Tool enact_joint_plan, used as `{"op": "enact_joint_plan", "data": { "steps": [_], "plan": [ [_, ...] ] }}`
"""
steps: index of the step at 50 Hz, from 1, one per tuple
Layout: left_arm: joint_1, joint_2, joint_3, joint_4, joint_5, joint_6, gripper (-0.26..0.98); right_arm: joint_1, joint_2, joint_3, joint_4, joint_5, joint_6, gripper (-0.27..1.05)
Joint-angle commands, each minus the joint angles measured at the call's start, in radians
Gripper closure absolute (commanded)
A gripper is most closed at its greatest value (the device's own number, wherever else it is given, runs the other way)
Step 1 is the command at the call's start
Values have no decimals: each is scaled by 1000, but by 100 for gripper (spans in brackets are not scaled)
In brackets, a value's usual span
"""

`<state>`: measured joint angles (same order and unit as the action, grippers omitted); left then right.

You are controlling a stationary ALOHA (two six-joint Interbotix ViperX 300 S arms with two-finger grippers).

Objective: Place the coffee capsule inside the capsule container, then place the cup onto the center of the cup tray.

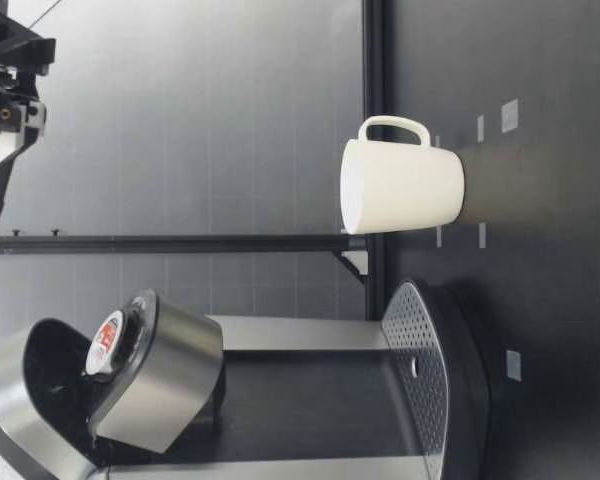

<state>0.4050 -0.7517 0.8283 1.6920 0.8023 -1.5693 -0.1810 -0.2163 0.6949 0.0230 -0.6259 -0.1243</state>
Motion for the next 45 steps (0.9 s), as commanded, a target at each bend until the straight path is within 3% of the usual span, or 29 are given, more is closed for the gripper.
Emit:
{"op": "enact_joint_plan", "data": {
  "steps": [1,27,45],
  "plan": [
    [5,8,-12,6,-2,-3,59,15,-25,-11,0,-15,-2,14],
    [5,60,-32,6,-28,-12,59,17,-31,-9,-2,-34,-5,14],
    [5,61,-49,8,-144,-11,59,17,-29,-9,-3,-40,-5,14]
  ]
}}
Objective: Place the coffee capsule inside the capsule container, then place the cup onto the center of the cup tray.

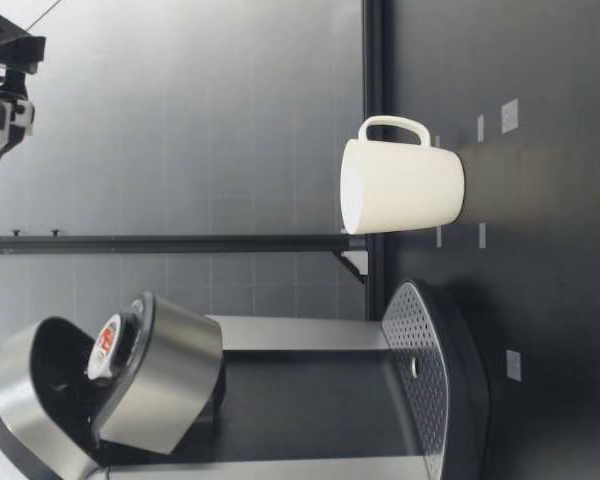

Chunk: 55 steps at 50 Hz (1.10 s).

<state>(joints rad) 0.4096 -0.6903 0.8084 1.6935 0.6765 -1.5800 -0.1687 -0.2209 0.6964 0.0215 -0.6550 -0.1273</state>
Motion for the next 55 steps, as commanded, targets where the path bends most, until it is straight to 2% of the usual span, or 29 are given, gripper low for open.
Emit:
{"op": "enact_joint_plan", "data": {
  "steps": [1,19,38,46,55],
  "plan": [
    [0,0,-31,6,-26,0,59,5,-25,-11,-2,-11,-2,14],
    [0,25,-86,6,-291,0,59,5,-21,-11,-2,-25,-2,14],
    [0,109,-120,-2,-460,-64,59,5,-26,-5,-2,-26,-2,14],
    [0,109,-115,-5,-538,-80,59,5,-29,-3,-2,-26,-5,14],
    [-2,114,-100,-34,-554,-78,59,5,-32,-3,0,-26,-5,14]
  ]
}}
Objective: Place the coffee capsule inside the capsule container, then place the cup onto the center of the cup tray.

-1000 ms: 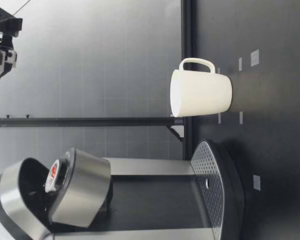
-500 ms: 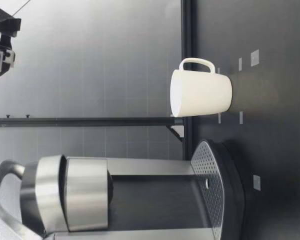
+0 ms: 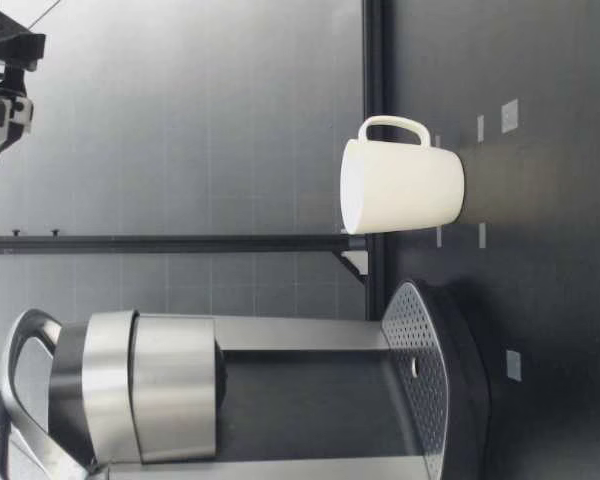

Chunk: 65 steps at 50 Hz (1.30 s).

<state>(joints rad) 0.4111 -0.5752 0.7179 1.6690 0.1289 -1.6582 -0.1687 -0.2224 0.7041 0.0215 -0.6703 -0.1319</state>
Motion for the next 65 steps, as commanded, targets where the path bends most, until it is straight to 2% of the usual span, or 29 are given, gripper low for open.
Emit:
{"op": "enact_joint_plan", "data": {
  "steps": [1,19,30,36,46,54,57,60,65],
  "plan": [
    [-3,0,-6,-9,-6,0,59,5,-31,-11,-2,-11,0,14],
    [-15,60,2,-35,-12,-2,59,5,-54,-3,0,-6,0,14],
    [-34,77,-37,-37,-5,12,59,-3,-71,0,-2,25,-9,14],
    [-35,67,-75,-29,44,29,59,-46,-109,-20,-2,178,-46,14],
    [-37,61,-124,-34,176,115,59,-132,-156,-118,-2,607,-144,14],
    [-58,64,-163,-37,362,261,59,-170,-167,-175,-18,805,-195,14],
    [-83,66,-183,-57,443,339,59,-187,-176,-186,-34,853,-199,14],
    [-110,66,-204,-106,511,425,59,-206,-181,-195,-43,893,-199,14],
    [-167,67,-244,-249,611,600,59,-244,-178,-216,-57,986,-202,14]
  ]
}}
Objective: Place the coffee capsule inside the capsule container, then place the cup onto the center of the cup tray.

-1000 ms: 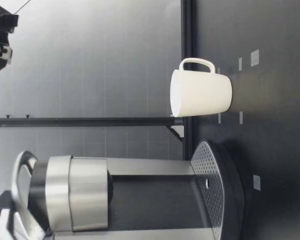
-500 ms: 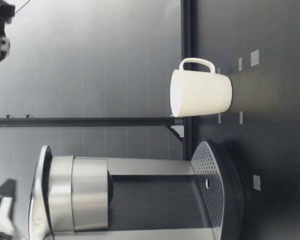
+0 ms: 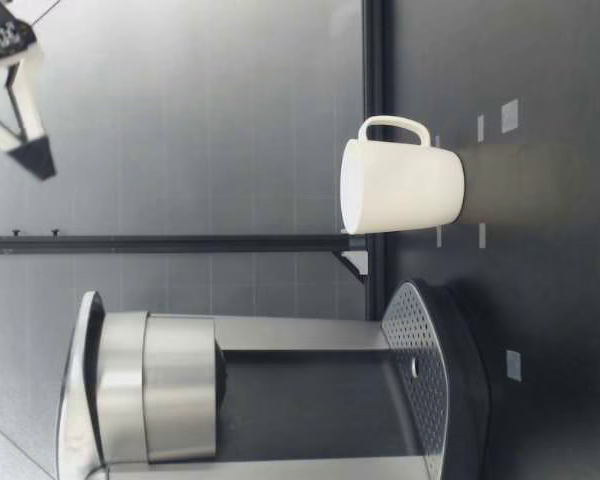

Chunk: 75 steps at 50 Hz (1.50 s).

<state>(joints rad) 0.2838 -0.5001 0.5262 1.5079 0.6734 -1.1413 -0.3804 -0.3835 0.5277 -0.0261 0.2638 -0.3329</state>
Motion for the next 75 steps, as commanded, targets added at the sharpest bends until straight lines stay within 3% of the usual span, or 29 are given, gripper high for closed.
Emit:
{"op": "enact_joint_plan", "data": {
  "steps": [1,10,13,17,31,41,75],
  "plan": [
    [-51,-8,-60,-123,84,123,59,-41,-14,-46,-15,80,-3,14],
    [-124,-8,-153,-494,285,468,59,-107,51,-137,-37,357,-34,14],
    [-140,-14,-176,-583,310,523,59,-118,75,-160,-31,420,-74,14],
    [-160,-28,-187,-644,308,543,59,-140,106,-178,9,465,-132,14],
    [-181,-106,-160,-698,267,541,59,-259,186,-152,325,491,-448,14],
    [-179,-129,-130,-712,227,540,59,-293,258,-81,492,413,-667,14],
    [-181,-158,-106,-710,215,538,59,-299,448,-71,499,328,-693,14]
  ]
}}
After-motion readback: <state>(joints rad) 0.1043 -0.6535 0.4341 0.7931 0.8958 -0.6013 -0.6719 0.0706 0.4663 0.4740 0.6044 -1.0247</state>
